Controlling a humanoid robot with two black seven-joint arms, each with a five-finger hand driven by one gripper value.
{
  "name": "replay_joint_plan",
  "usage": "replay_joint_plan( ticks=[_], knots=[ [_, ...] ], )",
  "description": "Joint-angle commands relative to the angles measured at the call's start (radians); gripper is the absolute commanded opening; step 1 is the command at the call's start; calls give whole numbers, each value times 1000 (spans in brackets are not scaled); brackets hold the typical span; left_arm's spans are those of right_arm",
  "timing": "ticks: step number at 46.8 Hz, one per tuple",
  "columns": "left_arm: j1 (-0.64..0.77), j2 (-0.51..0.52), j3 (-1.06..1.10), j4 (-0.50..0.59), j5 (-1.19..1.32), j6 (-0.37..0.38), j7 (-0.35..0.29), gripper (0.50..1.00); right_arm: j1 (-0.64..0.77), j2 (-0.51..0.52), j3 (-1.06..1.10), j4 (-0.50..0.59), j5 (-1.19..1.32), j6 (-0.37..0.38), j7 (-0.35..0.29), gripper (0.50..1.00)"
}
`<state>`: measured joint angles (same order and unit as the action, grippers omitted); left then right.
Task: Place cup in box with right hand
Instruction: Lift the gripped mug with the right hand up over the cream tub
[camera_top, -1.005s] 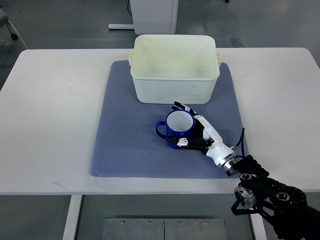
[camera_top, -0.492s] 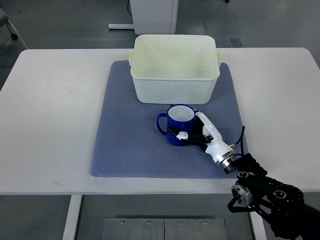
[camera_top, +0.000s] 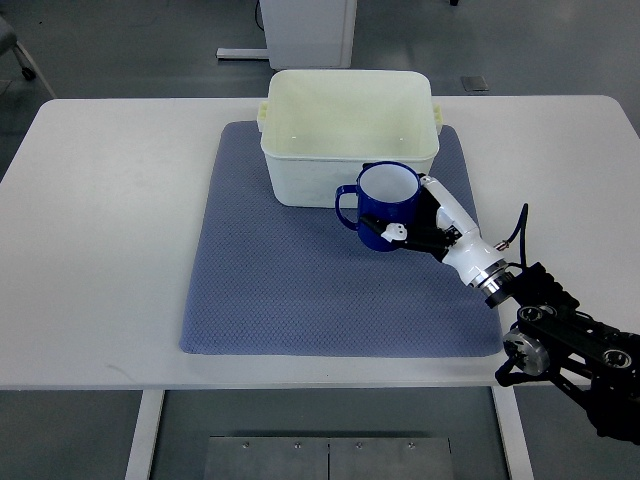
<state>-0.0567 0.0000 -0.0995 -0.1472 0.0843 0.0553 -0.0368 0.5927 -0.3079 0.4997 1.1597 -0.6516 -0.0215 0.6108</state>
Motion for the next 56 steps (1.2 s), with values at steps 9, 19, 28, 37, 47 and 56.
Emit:
replay_joint_plan(
  ticks=[9,19,28,37,47,56],
  knots=[
    [0,0,0,0,0,0,0,1000,96,-57,49,23,4,2,-29,500],
    [0,0,0,0,0,0,0,1000,171,-57,57,20,4,-2,-89,500],
    [0,0,0,0,0,0,0,1000,231,-48,53,8,4,-24,-161,500],
    [0,0,0,0,0,0,0,1000,280,-5,48,-51,3,-63,-226,500],
    [0,0,0,0,0,0,0,1000,328,76,42,-124,0,-78,-263,500],
    [0,0,3,0,0,0,0,1000,360,160,25,-216,1,-109,-269,500]
  ],
)
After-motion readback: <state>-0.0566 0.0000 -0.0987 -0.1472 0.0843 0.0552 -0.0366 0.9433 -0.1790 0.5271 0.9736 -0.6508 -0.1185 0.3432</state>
